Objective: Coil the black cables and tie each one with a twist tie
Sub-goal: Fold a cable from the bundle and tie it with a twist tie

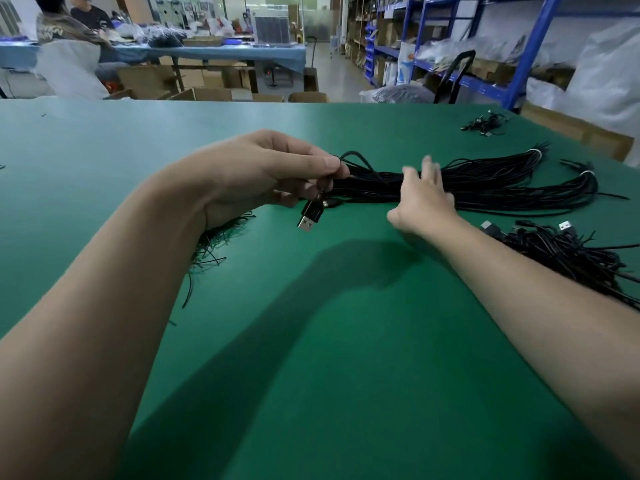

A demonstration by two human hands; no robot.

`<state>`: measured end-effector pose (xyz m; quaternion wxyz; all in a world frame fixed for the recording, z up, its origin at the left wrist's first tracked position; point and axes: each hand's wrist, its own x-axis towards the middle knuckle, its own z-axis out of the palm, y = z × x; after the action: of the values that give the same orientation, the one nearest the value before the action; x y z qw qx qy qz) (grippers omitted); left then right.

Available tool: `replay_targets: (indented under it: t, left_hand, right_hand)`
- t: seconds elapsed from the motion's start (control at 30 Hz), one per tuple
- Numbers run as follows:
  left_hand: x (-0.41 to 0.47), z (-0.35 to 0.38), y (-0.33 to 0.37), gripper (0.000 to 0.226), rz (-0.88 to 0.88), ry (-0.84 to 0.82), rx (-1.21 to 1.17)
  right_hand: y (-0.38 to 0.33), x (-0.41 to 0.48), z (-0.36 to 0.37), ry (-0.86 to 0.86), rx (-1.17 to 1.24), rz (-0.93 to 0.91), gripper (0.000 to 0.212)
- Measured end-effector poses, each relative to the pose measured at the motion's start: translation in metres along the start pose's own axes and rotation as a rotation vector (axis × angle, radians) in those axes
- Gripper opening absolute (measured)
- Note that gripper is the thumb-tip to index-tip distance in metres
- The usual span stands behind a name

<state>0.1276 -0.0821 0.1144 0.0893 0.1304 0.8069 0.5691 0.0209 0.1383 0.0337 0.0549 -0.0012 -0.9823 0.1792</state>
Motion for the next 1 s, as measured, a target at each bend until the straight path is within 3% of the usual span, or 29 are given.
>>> replay_targets:
  t: [0.07, 0.13, 0.17, 0.27, 0.37, 0.43, 0.53, 0.6, 0.67, 0.77, 0.9, 1.0]
  left_hand:
    - [-0.006, 0.0, 0.004, 0.021, 0.025, 0.045, 0.025]
    - [-0.011, 0.002, 0.01, 0.021, 0.064, 0.063, 0.065]
    - [-0.014, 0.003, 0.014, 0.02, 0.088, 0.066, 0.087]
    - [-0.021, 0.015, 0.026, 0.016, 0.174, 0.086, 0.115]
    - [-0.027, 0.033, 0.03, 0.013, 0.249, 0.196, 0.1]
    - [-0.03, 0.042, 0.027, 0.01, 0.3, 0.274, 0.207]
    - [-0.031, 0.045, 0.022, 0.014, 0.349, 0.354, 0.404]
    - [-0.033, 0.041, 0.02, 0.031, 0.333, 0.427, 0.391]
    - [-0.032, 0.04, 0.02, 0.054, 0.297, 0.478, 0.374]
    - [-0.028, 0.044, 0.017, 0.064, 0.305, 0.467, 0.421]
    - [-0.023, 0.034, 0.012, 0.044, 0.366, 0.507, 0.438]
    - [-0.024, 0.031, 0.008, 0.018, 0.417, 0.343, 0.398]
  right_hand:
    - [-0.008, -0.031, -0.019, 0.151, -0.05, -0.209, 0.065]
    - [-0.014, -0.065, -0.035, 0.222, 0.151, -0.33, 0.029]
    - [-0.02, -0.081, -0.044, 0.12, 0.367, -0.317, 0.03]
    - [-0.041, -0.114, -0.066, -0.319, 0.921, -0.221, 0.067]
    - [-0.052, -0.124, -0.078, -0.534, 1.27, -0.254, 0.065]
    - [-0.055, -0.125, -0.081, -0.589, 1.383, -0.176, 0.058]
    - [-0.051, -0.123, -0.077, -0.522, 1.383, -0.06, 0.046]
    - [-0.043, -0.119, -0.074, -0.474, 1.323, -0.043, 0.049]
    - [-0.036, -0.119, -0.071, -0.503, 1.217, -0.064, 0.059]
    - [-0.035, -0.121, -0.068, -0.632, 1.067, -0.19, 0.06]
    - [-0.041, -0.119, -0.068, -0.782, 0.81, -0.388, 0.043]
    - [-0.045, -0.114, -0.069, -0.751, 0.64, -0.43, 0.037]
